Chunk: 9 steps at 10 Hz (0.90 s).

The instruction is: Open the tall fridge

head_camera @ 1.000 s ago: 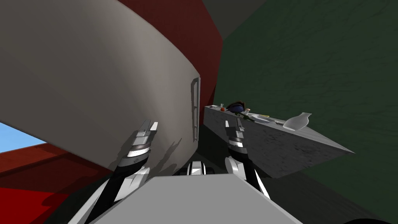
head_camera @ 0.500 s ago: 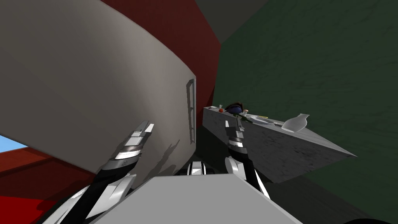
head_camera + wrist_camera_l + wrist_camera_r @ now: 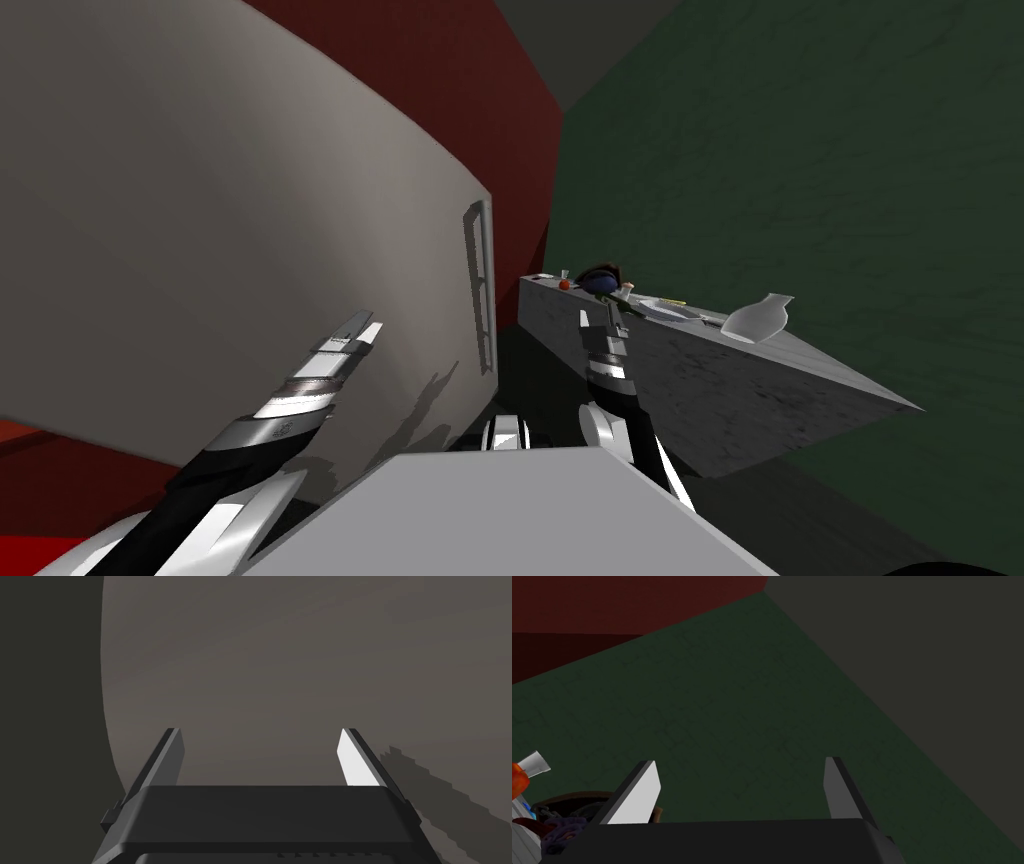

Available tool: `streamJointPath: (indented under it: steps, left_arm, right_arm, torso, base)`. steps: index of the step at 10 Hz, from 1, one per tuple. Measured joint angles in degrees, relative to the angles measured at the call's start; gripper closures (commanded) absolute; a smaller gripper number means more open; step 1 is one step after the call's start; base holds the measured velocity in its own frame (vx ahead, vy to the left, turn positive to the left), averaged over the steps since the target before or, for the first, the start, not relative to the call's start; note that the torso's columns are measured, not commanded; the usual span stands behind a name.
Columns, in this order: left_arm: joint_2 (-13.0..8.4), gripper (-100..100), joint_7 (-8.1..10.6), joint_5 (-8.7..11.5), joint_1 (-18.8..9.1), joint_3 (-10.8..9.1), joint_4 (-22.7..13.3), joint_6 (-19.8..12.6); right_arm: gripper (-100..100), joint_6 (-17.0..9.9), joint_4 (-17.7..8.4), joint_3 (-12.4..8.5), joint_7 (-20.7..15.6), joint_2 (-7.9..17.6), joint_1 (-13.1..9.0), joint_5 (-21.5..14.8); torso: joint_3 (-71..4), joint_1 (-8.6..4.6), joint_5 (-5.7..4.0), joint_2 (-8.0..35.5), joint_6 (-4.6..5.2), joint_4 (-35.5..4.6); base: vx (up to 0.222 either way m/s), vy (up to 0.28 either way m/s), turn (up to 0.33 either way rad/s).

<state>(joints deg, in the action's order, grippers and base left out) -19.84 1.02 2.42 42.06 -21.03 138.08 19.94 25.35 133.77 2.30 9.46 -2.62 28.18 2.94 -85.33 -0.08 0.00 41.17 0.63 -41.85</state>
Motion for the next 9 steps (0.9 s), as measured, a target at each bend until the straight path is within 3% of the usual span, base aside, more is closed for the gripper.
streamJointPath:
  steps: [9]
  left_arm:
    - [-10.5, -100, 4.79, 2.4, 7.6, -10.36, 2.1, -9.8]
  right_arm:
    - [0, 0.0, 0.0, 0.0, 0.0, 0.0, 0.0, 0.0]
  torso:
    - [-0.3, -0.06, 0.01, -0.5, 0.35, 0.2]
  base:
    - [0.05, -0.09, -0.015]
